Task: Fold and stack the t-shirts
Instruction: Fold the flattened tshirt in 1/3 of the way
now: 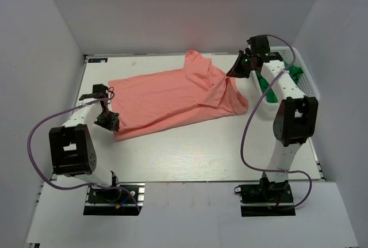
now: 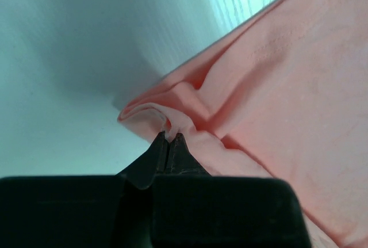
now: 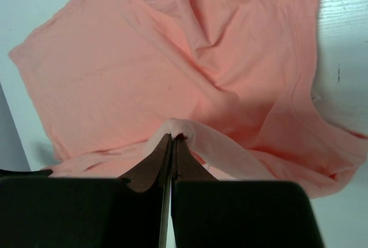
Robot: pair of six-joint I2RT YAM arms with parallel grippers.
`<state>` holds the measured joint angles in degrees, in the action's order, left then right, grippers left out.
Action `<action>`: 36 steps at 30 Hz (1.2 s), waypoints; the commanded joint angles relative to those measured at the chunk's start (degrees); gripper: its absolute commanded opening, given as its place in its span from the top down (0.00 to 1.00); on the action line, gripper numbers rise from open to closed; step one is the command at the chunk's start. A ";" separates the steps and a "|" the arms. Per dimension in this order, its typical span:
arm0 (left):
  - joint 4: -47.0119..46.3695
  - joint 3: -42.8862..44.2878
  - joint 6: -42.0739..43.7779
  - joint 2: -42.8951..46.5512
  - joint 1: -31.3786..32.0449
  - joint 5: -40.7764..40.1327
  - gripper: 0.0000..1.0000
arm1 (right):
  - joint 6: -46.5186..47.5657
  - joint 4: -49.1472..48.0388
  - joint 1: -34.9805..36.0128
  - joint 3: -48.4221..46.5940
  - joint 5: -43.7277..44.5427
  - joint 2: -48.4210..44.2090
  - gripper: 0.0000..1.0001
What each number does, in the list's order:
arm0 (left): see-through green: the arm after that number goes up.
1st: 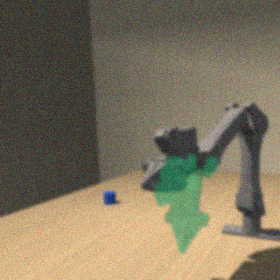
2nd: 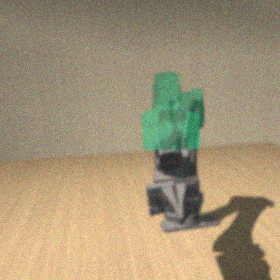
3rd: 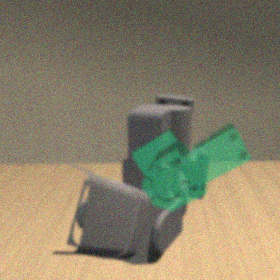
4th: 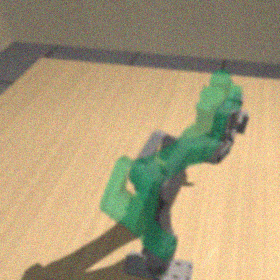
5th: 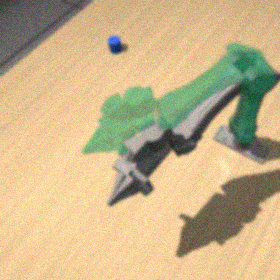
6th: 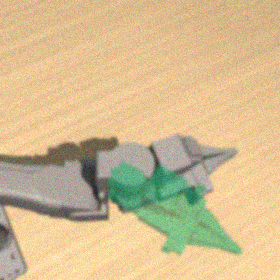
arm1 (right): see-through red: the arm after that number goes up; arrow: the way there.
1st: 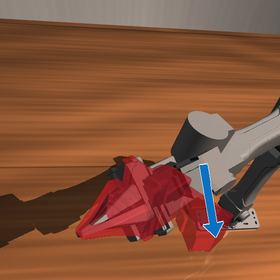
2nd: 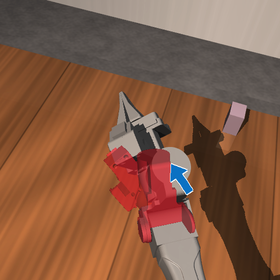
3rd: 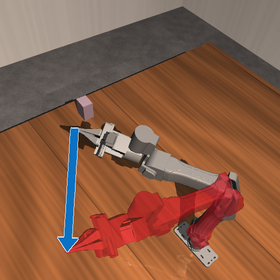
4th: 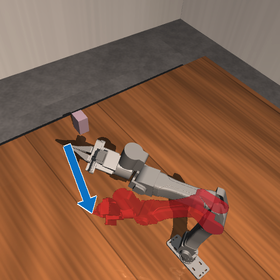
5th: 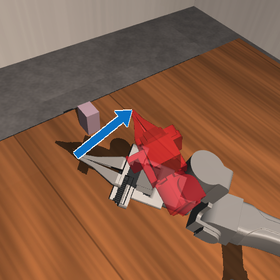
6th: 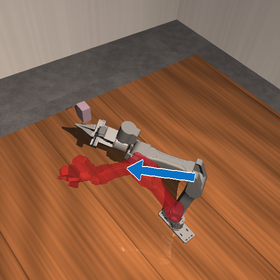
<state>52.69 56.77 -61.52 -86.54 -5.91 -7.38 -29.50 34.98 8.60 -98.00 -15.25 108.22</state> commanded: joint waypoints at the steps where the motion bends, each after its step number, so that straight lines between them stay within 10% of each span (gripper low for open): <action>1: -4.16 1.32 -0.62 -1.34 -0.42 -1.59 1.00 | 3.48 -1.23 -0.25 -3.60 -1.10 3.03 1.00; 12: -6.63 5.27 -1.15 -7.76 -0.42 -4.49 0.95 | 11.12 -2.64 -0.25 -15.09 -1.37 17.80 1.00; 18: -1.72 9.57 0.16 -11.28 -0.42 -5.02 0.34 | 18.14 -0.53 -0.08 -21.97 -0.31 22.03 0.81; 20: -1.10 10.63 0.69 -10.67 -0.42 -4.49 0.00 | 24.89 0.52 0.45 -20.93 -2.15 19.84 0.57; 21: -1.09 10.64 0.70 -10.14 0.28 -4.49 0.00 | 27.10 0.35 1.32 -19.70 -2.16 15.83 0.10; 36: -4.41 8.45 6.22 7.70 0.90 -4.33 0.00 | 36.61 -6.77 3.26 29.26 12.87 -15.67 0.10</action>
<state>52.47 65.52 -58.81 -80.27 -5.23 -14.06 3.33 29.28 11.38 -72.77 -6.72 92.23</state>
